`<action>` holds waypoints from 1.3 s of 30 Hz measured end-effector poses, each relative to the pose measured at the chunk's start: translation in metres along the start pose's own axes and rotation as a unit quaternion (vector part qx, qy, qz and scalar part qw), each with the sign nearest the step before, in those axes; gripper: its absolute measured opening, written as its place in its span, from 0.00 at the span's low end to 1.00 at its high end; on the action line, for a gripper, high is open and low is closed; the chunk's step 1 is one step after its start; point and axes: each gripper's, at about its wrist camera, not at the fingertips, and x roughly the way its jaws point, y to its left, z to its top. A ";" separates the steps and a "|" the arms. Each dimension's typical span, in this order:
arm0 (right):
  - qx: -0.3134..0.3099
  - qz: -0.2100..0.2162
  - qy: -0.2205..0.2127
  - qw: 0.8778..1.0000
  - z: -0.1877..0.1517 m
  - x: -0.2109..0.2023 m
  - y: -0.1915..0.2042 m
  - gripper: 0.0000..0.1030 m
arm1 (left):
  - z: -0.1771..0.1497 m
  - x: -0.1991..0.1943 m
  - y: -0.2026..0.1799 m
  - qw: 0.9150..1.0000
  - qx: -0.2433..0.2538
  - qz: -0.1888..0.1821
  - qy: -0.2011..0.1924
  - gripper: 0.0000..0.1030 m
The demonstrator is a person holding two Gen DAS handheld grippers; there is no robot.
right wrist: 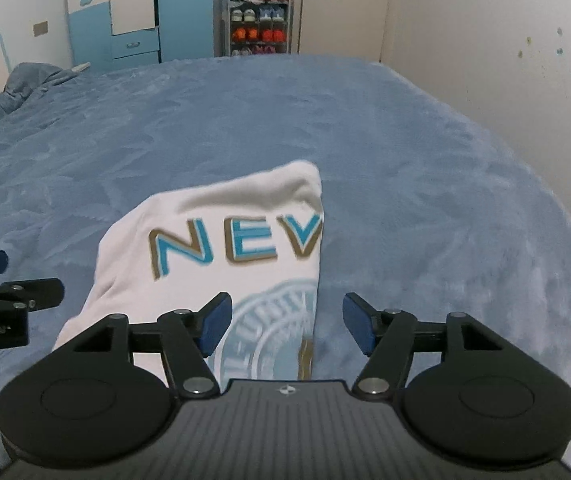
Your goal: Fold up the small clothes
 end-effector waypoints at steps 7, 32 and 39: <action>0.000 0.002 0.023 1.000 -0.021 -0.010 0.005 0.73 | -0.014 -0.006 -0.018 1.000 0.015 0.000 0.016 0.70; -0.024 -0.002 0.025 0.999 -0.024 -0.014 0.017 0.73 | -0.024 -0.003 -0.024 0.999 0.006 -0.013 0.037 0.70; -0.027 -0.007 0.023 0.999 -0.023 -0.016 0.018 0.73 | -0.024 -0.005 -0.025 0.999 0.006 -0.015 0.036 0.70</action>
